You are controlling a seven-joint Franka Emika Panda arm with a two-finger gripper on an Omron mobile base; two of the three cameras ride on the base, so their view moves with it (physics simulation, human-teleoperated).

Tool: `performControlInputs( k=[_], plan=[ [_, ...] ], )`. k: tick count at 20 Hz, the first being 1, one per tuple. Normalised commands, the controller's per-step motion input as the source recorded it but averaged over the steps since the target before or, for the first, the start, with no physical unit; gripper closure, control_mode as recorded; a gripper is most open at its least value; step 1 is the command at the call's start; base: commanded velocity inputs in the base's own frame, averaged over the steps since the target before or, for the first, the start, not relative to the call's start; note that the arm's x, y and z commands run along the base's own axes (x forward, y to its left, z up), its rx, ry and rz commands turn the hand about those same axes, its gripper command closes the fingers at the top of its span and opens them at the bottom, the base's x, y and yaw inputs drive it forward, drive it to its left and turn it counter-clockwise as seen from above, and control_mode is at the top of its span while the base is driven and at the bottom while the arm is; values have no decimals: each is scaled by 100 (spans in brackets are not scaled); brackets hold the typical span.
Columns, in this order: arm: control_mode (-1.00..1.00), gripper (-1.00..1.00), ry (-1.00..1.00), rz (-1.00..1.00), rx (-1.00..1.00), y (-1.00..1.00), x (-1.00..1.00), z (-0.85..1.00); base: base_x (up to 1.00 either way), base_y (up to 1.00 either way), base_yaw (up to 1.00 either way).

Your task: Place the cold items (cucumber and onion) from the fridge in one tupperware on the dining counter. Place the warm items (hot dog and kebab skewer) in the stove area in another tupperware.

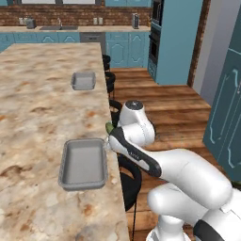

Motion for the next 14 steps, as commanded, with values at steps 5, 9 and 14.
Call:
performControlInputs(
  k=[5,9,14],
  plan=[
    [-100,100,20,-3,-4,100,17,-66,0,0,0],
    [-100,100,12,-10,-7,100,7,-80,0,0,0],
    [-100,100,0,-16,-6,100,42,-35,0,0,0]
  ],
)
